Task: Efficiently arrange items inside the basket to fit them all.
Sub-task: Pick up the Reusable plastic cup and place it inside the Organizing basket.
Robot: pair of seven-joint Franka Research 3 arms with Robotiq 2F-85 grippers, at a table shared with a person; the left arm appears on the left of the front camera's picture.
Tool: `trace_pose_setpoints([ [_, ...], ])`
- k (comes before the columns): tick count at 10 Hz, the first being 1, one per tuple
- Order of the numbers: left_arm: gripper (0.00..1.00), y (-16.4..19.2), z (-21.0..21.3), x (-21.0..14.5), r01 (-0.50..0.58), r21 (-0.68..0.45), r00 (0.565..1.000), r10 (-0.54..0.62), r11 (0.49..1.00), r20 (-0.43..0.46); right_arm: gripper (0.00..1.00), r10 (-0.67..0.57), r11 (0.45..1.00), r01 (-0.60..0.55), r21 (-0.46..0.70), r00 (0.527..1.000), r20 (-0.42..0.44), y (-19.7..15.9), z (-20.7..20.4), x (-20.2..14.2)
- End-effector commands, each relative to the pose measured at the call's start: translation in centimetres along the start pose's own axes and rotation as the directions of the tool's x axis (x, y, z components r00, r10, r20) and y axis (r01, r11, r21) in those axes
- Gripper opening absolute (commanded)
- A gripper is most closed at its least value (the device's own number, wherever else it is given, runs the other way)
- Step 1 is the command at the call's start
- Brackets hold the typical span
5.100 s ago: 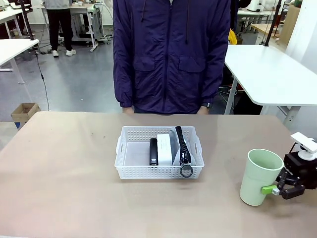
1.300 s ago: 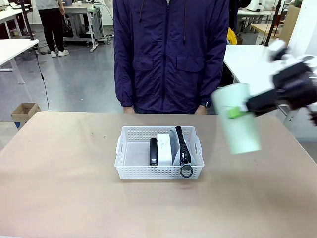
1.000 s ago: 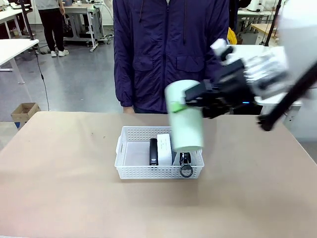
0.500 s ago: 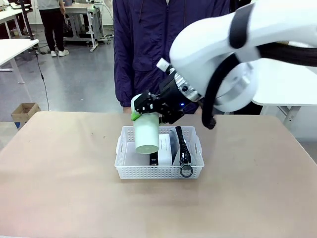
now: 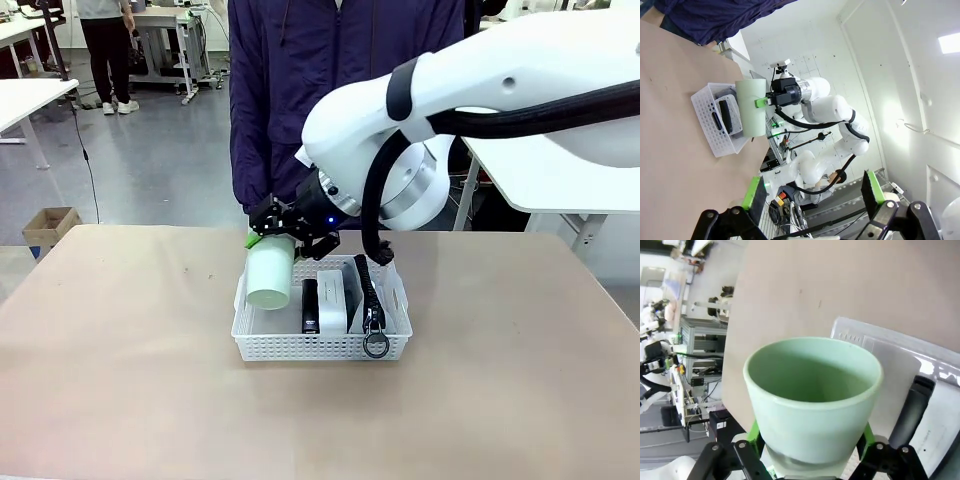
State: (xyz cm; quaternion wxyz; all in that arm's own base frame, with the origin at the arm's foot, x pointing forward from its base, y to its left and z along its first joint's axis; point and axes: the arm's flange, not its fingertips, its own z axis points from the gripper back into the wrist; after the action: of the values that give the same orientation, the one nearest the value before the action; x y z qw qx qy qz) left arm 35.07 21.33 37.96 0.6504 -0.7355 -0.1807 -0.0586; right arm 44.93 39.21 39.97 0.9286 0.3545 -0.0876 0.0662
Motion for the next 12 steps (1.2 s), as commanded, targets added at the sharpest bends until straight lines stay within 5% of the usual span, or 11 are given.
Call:
trace_pose_setpoints([
  [1,1.00,-0.3,-0.3,-0.2,0.002,0.007,1.000,-0.002,1.000,-0.001,0.87,0.006,1.000,-0.005,-0.029,1.000,0.024,1.2,0.1,-0.8],
  [3,1.00,-0.3,-0.3,-0.2,0.002,0.007,1.000,-0.002,1.000,-0.001,0.87,0.083,0.996,-0.081,0.032,0.995,-0.058,0.7,-0.5,-1.5],
  [4,1.00,-0.3,-0.3,-0.2,0.002,0.007,1.000,-0.002,1.000,-0.001,0.87,0.015,1.000,-0.015,-0.006,1.000,0.001,0.5,-0.6,-0.8],
  [7,1.00,-0.3,-0.3,-0.2,0.002,0.007,1.000,-0.002,1.000,-0.001,0.87,0.028,1.000,-0.028,-0.002,0.999,-0.021,0.6,-0.8,-1.1],
  [12,1.00,-0.3,-0.3,-0.2,0.002,0.007,1.000,-0.002,1.000,-0.001,0.87,-0.053,0.987,0.057,-0.151,0.998,0.030,0.2,-1.8,-1.5],
])
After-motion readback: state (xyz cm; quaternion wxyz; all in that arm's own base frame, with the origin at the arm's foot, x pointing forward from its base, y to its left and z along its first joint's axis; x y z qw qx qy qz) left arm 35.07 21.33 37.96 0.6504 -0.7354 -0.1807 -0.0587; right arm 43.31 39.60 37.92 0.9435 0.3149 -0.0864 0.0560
